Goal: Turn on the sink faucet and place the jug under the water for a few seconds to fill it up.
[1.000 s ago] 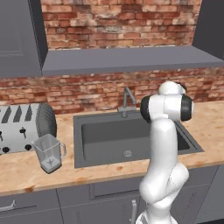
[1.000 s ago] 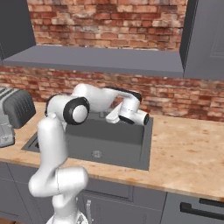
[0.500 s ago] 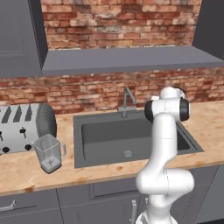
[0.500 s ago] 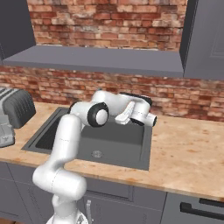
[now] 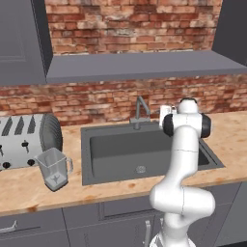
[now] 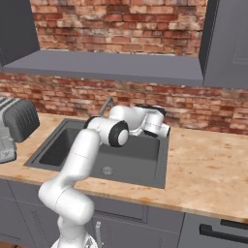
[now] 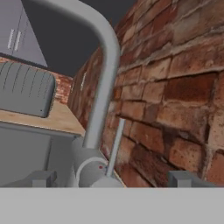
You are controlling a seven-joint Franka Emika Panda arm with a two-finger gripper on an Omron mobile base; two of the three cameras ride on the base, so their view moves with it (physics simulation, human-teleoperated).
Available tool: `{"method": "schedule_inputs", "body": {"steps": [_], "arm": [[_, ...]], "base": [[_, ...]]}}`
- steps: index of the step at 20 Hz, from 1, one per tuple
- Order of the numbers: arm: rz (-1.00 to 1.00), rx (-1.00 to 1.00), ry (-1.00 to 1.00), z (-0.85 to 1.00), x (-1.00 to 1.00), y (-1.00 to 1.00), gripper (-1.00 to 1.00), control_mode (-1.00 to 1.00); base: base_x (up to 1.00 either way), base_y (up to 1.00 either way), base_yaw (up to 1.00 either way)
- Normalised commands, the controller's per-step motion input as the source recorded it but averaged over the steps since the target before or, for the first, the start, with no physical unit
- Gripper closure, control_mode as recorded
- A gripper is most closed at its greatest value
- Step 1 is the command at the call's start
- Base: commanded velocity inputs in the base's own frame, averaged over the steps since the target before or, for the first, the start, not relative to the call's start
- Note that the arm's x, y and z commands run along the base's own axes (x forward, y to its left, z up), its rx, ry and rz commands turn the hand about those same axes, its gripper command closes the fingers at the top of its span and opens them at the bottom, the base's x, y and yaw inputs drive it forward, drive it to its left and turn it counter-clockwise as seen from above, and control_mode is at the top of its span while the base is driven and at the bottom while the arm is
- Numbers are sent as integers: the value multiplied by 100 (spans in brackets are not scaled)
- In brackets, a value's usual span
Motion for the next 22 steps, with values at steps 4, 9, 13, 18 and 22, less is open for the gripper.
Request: {"method": "schedule_inputs", "body": {"steps": [4, 9, 13, 18, 22], "arm": [[0, 0, 4, -1, 13, 5, -100, -100], [0, 0, 7, -3, 17, 5, -100, -100], [0, 1, 9, -2, 10, 8, -100, -100], [1, 1, 8, 3, -1, 29, -100, -100], [0, 0, 8, 0, 1, 37, -100, -100]], "base": [[0, 0, 0], [0, 0, 0], [0, 0, 0], [0, 0, 0], [0, 0, 0]]}}
